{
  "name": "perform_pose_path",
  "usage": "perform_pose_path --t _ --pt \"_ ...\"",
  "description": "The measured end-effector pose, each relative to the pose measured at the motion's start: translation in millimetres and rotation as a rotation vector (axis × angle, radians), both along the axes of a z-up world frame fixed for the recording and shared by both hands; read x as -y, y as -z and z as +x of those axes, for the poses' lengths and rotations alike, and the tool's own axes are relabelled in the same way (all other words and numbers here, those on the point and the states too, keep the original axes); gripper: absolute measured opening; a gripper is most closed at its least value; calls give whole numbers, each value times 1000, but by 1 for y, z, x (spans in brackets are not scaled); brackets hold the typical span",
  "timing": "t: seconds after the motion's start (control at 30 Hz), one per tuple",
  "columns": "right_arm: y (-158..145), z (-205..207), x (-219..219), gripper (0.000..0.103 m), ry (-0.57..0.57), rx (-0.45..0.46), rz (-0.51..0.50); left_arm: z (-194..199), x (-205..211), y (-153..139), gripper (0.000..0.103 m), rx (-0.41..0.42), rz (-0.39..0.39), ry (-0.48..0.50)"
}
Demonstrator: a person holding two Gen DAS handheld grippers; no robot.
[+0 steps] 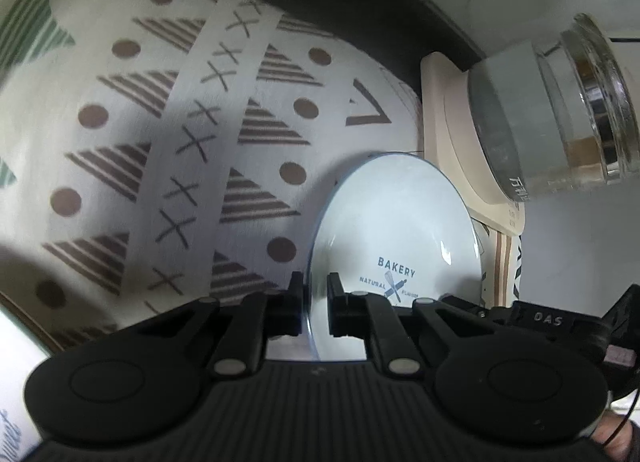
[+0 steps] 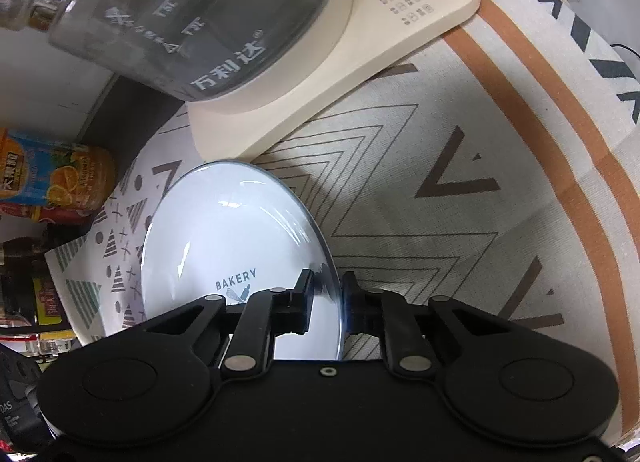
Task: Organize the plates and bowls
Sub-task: 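Lift the 'BAKERY' plate with both grippers toward the plate stack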
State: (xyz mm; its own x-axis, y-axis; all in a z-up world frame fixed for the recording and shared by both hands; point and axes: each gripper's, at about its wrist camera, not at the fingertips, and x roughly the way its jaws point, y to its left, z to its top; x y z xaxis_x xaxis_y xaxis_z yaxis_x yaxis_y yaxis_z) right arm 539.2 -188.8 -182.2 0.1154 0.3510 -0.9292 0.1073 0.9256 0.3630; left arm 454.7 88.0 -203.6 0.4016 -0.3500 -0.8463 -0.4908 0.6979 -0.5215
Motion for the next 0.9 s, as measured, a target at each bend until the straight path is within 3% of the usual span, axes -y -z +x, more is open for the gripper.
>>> perform_pose_path --t 0.33,0.9 --pt "-19 -12 -13 7 1 63 87 -13 -25 -21 9 49 32 -21" --pt "-41 -41 -80 7 -62 154 121 -66 -79 -50 6 108 63 -80"
